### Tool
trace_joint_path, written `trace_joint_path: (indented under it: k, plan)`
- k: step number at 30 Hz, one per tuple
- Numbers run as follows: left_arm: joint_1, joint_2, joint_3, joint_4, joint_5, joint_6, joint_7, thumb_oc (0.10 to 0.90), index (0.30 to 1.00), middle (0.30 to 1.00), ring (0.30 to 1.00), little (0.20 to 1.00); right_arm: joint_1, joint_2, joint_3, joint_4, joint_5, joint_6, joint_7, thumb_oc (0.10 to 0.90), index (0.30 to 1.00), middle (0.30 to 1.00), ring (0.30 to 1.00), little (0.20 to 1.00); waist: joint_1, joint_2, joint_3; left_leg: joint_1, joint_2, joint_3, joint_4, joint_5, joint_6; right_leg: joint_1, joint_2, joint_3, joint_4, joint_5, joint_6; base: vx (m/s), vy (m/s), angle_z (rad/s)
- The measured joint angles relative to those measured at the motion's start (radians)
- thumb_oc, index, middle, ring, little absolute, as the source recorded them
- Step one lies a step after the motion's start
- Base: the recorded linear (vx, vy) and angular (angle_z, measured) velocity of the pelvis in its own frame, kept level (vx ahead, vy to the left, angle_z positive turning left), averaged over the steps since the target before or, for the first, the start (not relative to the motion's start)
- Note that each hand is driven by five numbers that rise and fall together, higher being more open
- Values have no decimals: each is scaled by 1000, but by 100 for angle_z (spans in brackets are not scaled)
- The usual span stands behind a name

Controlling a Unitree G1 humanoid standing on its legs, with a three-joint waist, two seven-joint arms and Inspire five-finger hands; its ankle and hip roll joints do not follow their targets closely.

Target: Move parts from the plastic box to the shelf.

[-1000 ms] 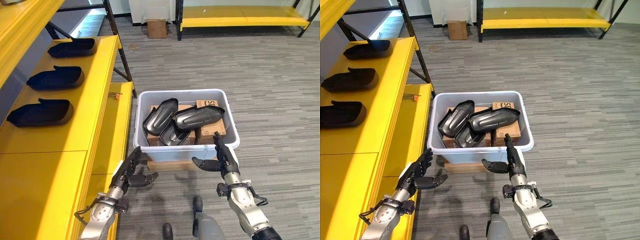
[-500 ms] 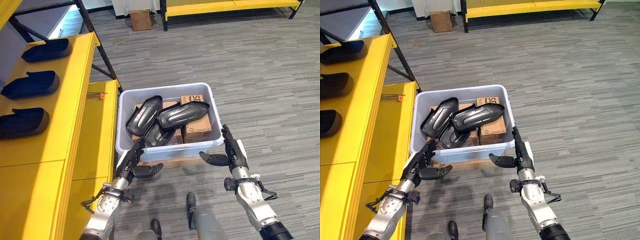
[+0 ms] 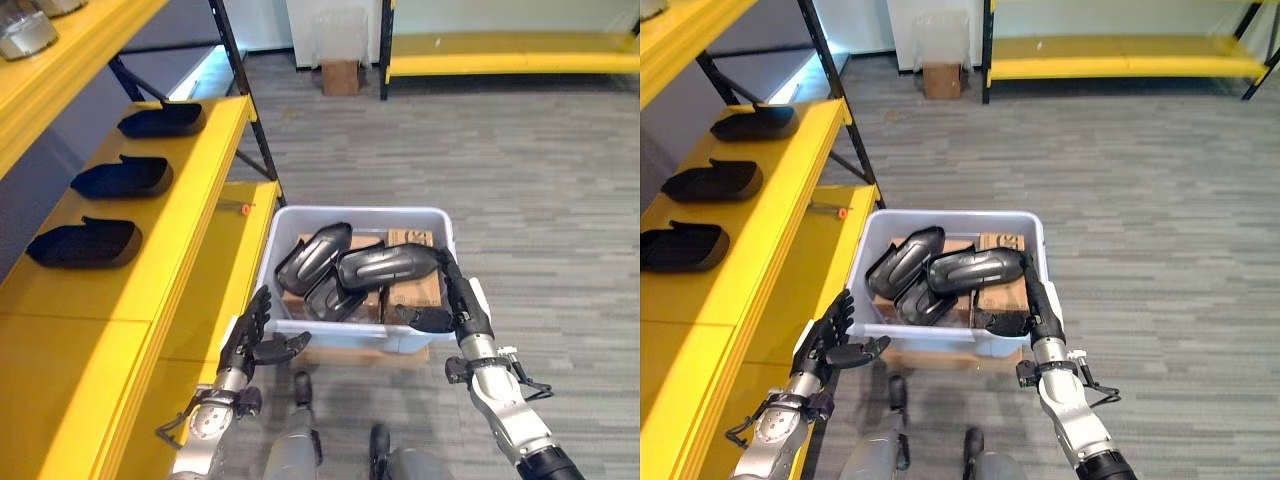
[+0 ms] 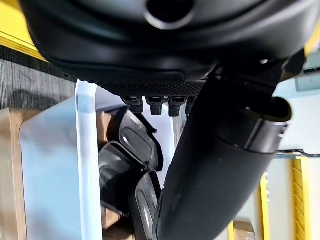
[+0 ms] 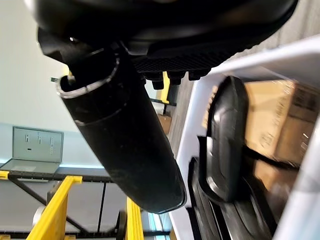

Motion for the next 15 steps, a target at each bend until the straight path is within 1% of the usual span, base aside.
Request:
trace_joint_path:
  k: [1,3,4,5,6,7,8,9,11,13,15]
  plan:
    - [-2,1,-6,-1,1,-4,-1,900,1000,1000,1000,1000,0,-3,0,0,1,0,0,900,1000,1000,1000,1000,-1,3,0,0,-4,-2,33,0,0,6,-7,10,14,-8,1,215,98,-45]
    - [-4,0,-12,-2,0,-11,-3,900,1000,1000,1000,1000,3,-8,1,0,9,1,2,900,1000,1000,1000,1000,-3,9,-2,17,-11,6,44,0,1,9,-8,23,32,-16,22,150,64,-24]
    - [-5,-1,-14,-18,-1,-13,-12,900,1000,1000,1000,1000,17,-24,2,-2,27,3,7,900,1000,1000,1000,1000,-17,36,-8,77,-18,18,21,57,44,17,6,20,63,-59,60,114,48,-9]
    - [-6,2,-12,-25,-1,-14,-17,900,1000,1000,1000,1000,22,-23,2,-2,34,8,9,900,1000,1000,1000,1000,-20,34,-7,82,-18,22,17,128,49,17,0,21,82,-80,74,156,71,-3]
    - [-14,9,-11,-29,-5,-13,-20,900,1000,1000,1000,1000,34,-12,2,-3,39,14,13,900,1000,1000,1000,1000,-18,3,-8,95,-57,42,10,130,60,14,-45,15,101,-99,96,90,46,2]
    - [-17,12,-10,-30,-8,-13,-21,900,1000,1000,1000,1000,36,-9,4,-3,39,14,16,900,1000,1000,1000,1000,-16,-6,-10,97,-74,47,7,126,65,16,-62,6,99,-103,103,85,39,11]
    - [-29,16,-10,-33,-8,-13,-23,900,1000,1000,1000,1000,32,-4,4,-4,40,14,16,900,1000,1000,1000,1000,-11,-11,-10,96,-104,48,1,118,77,26,-94,-17,76,-101,114,37,13,11]
    - [-34,19,-10,-38,-8,-13,-23,900,1000,1000,1000,1000,28,0,4,-4,45,14,17,900,1000,1000,1000,1000,-9,-11,-9,96,-114,50,-3,116,80,28,-105,-24,67,-101,118,42,10,17]
    - [-43,49,-5,-59,-9,-13,-22,900,1000,1000,1000,1000,19,21,12,-4,48,14,18,900,1000,1000,1000,1000,12,-17,-8,98,-139,47,-4,107,93,59,-125,-45,16,-85,145,70,34,16]
    - [-49,69,-5,-68,-10,-13,-22,900,1000,1000,1000,1000,8,22,21,-4,48,14,18,900,1000,1000,1000,1000,33,-22,-8,98,-144,47,-5,104,96,67,-129,-55,-8,-79,155,80,47,7]
    - [-46,77,-4,-69,-10,-13,-23,900,1000,1000,1000,1000,-6,25,23,-4,47,14,16,900,1000,1000,1000,1000,40,-24,-8,98,-144,45,-4,103,96,77,-127,-64,-28,-75,159,89,50,2]
